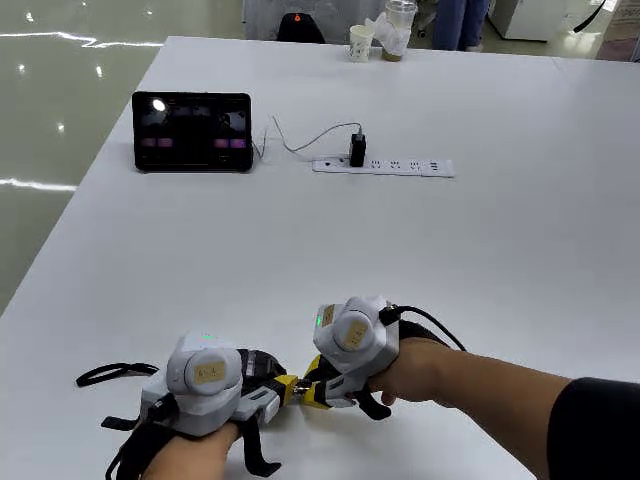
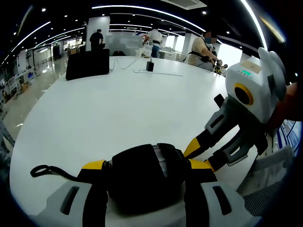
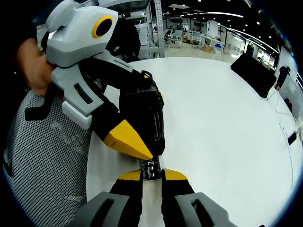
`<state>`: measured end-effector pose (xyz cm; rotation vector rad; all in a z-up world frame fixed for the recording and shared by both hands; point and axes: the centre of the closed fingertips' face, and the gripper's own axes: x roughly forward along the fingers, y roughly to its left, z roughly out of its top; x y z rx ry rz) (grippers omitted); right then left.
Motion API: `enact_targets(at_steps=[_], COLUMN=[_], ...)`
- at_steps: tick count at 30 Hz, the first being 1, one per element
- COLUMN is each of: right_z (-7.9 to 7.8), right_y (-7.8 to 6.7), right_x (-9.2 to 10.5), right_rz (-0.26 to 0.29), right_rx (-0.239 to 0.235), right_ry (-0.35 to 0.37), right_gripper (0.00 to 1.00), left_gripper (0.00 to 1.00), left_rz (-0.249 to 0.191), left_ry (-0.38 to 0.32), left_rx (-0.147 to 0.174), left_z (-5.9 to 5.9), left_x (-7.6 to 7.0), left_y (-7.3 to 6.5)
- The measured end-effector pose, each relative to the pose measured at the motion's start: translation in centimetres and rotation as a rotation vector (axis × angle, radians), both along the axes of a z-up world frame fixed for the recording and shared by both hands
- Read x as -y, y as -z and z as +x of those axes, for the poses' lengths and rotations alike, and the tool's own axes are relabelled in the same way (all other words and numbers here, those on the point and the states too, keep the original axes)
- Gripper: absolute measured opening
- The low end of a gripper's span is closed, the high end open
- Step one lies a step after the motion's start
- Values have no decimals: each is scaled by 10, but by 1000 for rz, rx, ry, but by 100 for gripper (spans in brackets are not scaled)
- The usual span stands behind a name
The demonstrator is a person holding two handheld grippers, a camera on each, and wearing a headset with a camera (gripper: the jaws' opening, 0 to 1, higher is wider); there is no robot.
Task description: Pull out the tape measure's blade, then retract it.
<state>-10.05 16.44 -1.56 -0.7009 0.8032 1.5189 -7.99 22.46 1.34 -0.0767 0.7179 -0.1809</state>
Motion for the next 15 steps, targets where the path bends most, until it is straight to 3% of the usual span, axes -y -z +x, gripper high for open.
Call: enact_targets(at_steps=[15], right_z=[0], right_y=[1], right_x=[-13], right_rz=[24], right_rx=[-8], right_ry=[-7], right_gripper=[11], left_gripper=[61], left_rz=[-3], left_ry=[-7], left_rx=[1], left_z=[0], left_x=[0], left_y=[-1])
